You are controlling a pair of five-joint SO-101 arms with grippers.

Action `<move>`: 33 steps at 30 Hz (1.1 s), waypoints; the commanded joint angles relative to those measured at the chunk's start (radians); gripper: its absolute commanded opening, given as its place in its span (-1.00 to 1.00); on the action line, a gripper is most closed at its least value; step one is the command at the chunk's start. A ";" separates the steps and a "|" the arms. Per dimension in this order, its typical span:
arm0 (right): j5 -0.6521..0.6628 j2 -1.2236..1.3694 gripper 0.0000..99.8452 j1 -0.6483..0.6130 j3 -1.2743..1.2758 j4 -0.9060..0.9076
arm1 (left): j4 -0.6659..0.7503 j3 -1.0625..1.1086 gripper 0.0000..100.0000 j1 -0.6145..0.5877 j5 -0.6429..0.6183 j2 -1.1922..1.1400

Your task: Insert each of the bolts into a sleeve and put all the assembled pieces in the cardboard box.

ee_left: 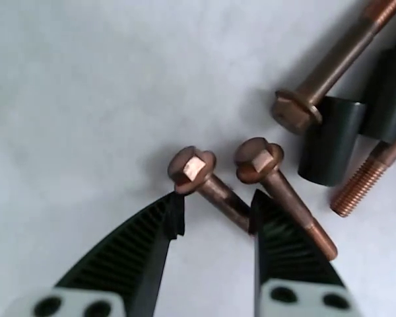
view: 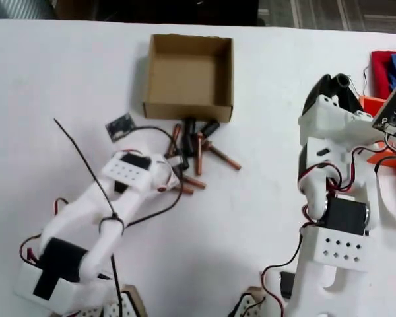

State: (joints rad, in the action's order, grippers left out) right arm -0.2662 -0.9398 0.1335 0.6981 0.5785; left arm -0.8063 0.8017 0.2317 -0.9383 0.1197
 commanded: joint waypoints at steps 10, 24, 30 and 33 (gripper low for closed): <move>-0.006 -0.010 -0.96 0.007 -0.051 -0.021 | -0.084 -0.137 -0.64 -0.066 -0.008 -0.235; -0.006 -0.010 -0.96 0.007 -0.052 -0.024 | -0.413 -0.420 -0.95 -0.012 0.000 -0.407; -0.006 -0.010 -0.96 0.007 -0.052 -0.024 | -0.425 -0.453 -0.95 -0.057 0.193 -0.382; -0.006 -0.010 -0.96 0.007 -0.052 -0.022 | -0.445 -0.512 -0.95 -0.123 0.388 -0.345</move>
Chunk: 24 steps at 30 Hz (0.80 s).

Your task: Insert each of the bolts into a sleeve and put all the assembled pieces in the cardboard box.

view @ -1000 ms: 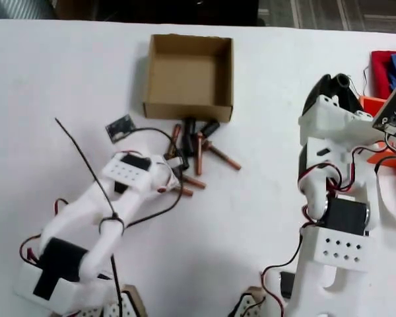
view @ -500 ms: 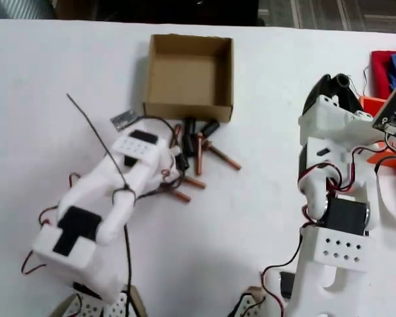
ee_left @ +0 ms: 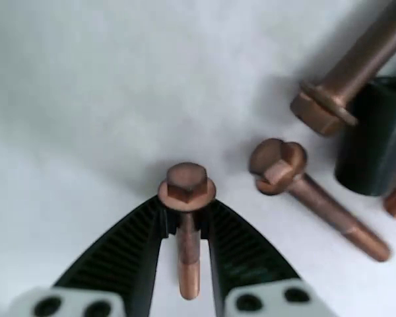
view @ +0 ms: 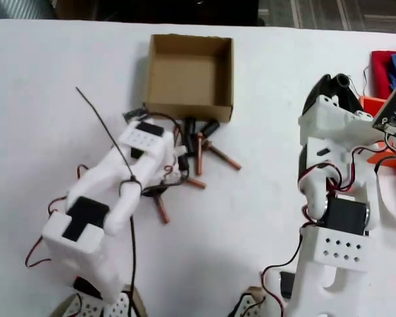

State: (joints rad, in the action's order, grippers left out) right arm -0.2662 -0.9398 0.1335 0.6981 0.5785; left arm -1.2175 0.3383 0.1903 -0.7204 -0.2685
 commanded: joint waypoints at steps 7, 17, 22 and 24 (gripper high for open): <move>-0.006 -0.010 -0.96 0.007 -0.052 -0.022 | -0.124 -0.179 -0.95 -0.299 0.718 0.075; -0.006 -0.002 -0.96 -0.022 -0.052 -0.019 | 0.037 -0.163 -0.95 -0.345 0.842 0.020; -0.002 -0.005 -0.96 -0.071 -0.038 -0.021 | 0.077 -0.173 -0.85 -0.347 0.844 -0.126; 0.000 -0.008 -0.96 -0.071 -0.034 -0.024 | 0.046 -0.229 -0.80 -0.351 0.844 -0.152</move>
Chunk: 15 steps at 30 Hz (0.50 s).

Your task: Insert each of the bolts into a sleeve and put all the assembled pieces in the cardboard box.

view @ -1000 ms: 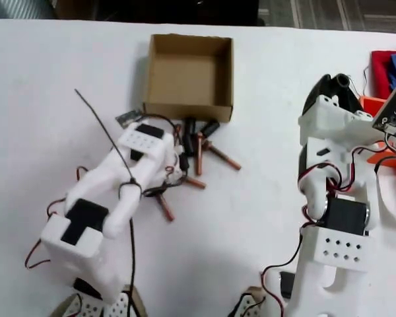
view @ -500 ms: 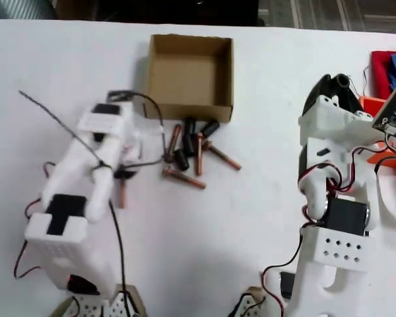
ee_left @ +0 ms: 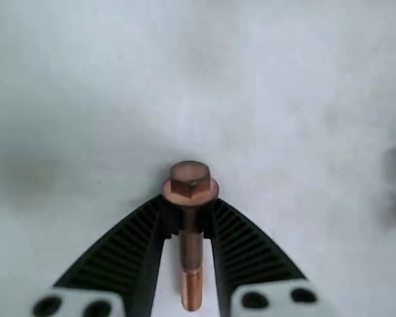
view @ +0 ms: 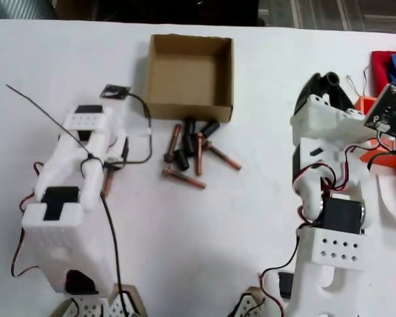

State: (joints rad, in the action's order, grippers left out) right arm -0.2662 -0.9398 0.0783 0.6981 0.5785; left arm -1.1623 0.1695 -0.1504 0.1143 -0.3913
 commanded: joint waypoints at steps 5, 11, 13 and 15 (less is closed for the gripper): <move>0.000 -0.010 -0.96 -0.016 -0.034 -0.025 | -0.021 -0.120 -0.76 -0.006 0.008 -0.035; 0.002 -0.010 -0.96 -0.013 -0.034 -0.025 | -0.011 -0.031 -0.76 -0.005 0.006 0.048; 0.002 -0.010 -0.96 -0.013 -0.034 -0.025 | 0.014 0.036 -0.76 -0.005 0.009 0.103; 0.002 -0.010 -0.96 -0.013 -0.034 -0.025 | 0.064 0.127 -0.76 -0.005 0.011 0.172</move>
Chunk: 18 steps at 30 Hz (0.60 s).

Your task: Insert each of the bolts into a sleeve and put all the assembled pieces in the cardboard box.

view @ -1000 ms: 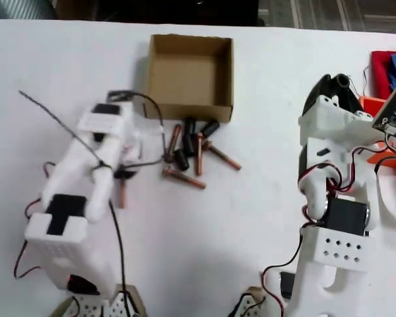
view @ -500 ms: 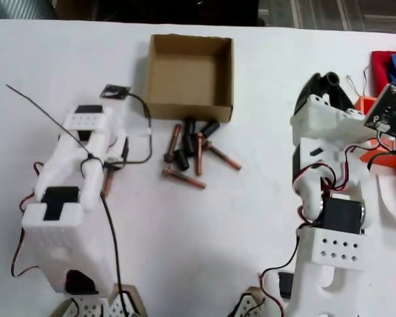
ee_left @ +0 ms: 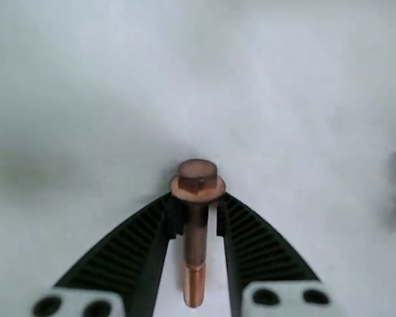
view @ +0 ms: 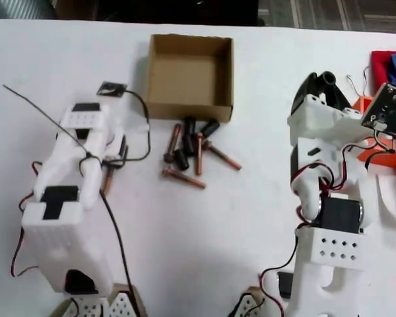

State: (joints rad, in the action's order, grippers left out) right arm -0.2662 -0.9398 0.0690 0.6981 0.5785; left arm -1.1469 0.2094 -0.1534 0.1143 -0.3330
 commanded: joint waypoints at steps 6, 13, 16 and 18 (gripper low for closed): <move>0.002 -0.010 -0.96 -0.005 -0.034 -0.025 | 0.330 0.418 -0.76 -0.003 0.005 0.428; 0.002 -0.004 -0.96 -0.005 -0.032 -0.025 | 0.614 0.591 -0.76 -0.002 0.017 0.529; 0.002 -0.008 -0.96 -0.005 -0.032 -0.025 | 0.531 0.536 -0.76 -0.006 0.008 0.439; 0.002 -0.010 -0.96 -0.005 -0.032 -0.025 | 0.436 0.455 -0.76 -0.028 0.009 0.364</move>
State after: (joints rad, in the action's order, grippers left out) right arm -0.2662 -0.9398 0.0690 0.6981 0.5785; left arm -0.6160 0.7664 -0.1534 0.1235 0.0905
